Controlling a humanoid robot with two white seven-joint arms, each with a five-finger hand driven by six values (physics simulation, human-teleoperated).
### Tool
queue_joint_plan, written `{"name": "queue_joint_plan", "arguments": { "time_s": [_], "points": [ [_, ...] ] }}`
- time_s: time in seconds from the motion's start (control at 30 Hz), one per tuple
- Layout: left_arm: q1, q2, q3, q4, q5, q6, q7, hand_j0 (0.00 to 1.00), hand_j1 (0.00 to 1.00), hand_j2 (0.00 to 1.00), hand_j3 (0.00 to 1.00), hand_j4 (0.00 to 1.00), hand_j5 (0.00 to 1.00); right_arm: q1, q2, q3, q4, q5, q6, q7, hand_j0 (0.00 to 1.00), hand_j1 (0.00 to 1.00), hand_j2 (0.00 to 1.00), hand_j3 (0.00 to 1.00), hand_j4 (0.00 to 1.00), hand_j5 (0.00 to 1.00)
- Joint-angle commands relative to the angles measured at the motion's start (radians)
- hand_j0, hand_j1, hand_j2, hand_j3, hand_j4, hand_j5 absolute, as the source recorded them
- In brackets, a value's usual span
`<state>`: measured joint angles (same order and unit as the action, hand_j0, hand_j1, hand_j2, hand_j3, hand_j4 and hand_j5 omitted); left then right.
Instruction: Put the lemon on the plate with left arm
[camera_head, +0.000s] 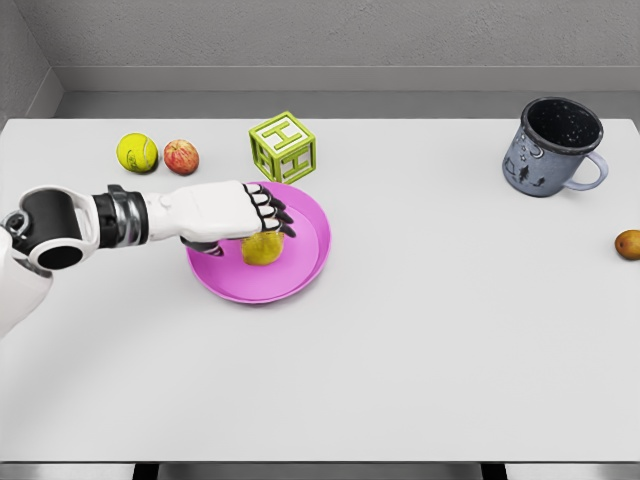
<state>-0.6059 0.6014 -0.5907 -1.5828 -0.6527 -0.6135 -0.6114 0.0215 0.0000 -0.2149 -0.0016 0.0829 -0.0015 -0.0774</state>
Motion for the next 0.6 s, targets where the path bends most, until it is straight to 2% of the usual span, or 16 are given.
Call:
{"name": "queue_joint_plan", "arguments": {
  "time_s": [0.0,0.1,0.13,0.17,0.2,0.23,0.33,0.37,0.4,0.47,0.57],
  "points": [
    [0.0,0.001,0.006,0.001,0.005,0.003,0.001,1.0,1.0,1.0,1.0,1.0,1.0,0.0,0.0,0.0,0.0,0.0,0.0,0.001,1.0,1.0,1.0,1.0,1.0,1.0],
    [-0.018,0.011,0.022,0.003,0.021,0.003,0.001,1.0,1.0,1.0,1.0,1.0,1.0,0.0,0.0,0.0,0.0,0.0,0.0,0.001,1.0,1.0,1.0,1.0,1.0,1.0],
    [-0.023,0.026,0.077,0.007,0.031,0.003,0.001,1.0,1.0,1.0,1.0,1.0,1.0,0.0,0.0,0.0,0.0,0.0,0.0,0.001,1.0,1.0,1.0,1.0,1.0,1.0],
    [-0.015,0.081,0.162,0.017,0.039,0.003,0.001,1.0,1.0,1.0,1.0,1.0,1.0,0.0,0.0,0.0,0.0,0.0,0.0,0.001,1.0,1.0,1.0,1.0,1.0,1.0],
    [-0.002,0.116,0.258,0.023,0.058,0.003,0.001,1.0,1.0,1.0,1.0,1.0,1.0,0.0,0.0,-0.001,0.0,0.0,0.0,-0.001,1.0,1.0,1.0,1.0,1.0,1.0],
    [0.024,0.164,0.317,0.05,0.091,0.003,0.001,1.0,1.0,1.0,1.0,1.0,1.0,0.0,0.0,0.0,0.0,0.0,0.0,-0.001,1.0,1.0,1.0,1.0,1.0,1.0],
    [0.129,0.201,0.446,0.207,0.206,0.003,0.001,1.0,1.0,1.0,1.0,1.0,1.0,0.0,0.0,0.0,0.0,0.0,0.0,-0.001,1.0,1.0,1.0,1.0,1.0,1.0],
    [0.181,0.198,0.471,0.228,0.232,0.003,0.001,1.0,1.0,1.0,1.0,1.0,1.0,0.0,0.0,0.0,0.0,0.0,0.0,0.001,1.0,1.0,1.0,1.0,1.0,1.0],
    [0.205,0.195,0.473,0.251,0.231,0.003,0.001,1.0,1.0,1.0,1.0,1.0,1.0,0.0,0.0,0.0,0.0,0.0,0.0,0.001,1.0,1.0,1.0,1.0,1.0,1.0],
    [0.209,0.189,0.473,0.297,0.231,0.003,0.001,1.0,1.0,1.0,1.0,1.0,1.0,0.0,0.0,-0.001,0.0,0.0,0.0,0.001,1.0,1.0,1.0,1.0,1.0,1.0],
    [0.216,0.187,0.509,0.291,0.242,0.003,0.001,1.0,1.0,1.0,1.0,1.0,1.0,0.0,0.0,0.0,0.0,0.0,0.0,0.001,1.0,1.0,1.0,1.0,1.0,1.0]
  ]
}}
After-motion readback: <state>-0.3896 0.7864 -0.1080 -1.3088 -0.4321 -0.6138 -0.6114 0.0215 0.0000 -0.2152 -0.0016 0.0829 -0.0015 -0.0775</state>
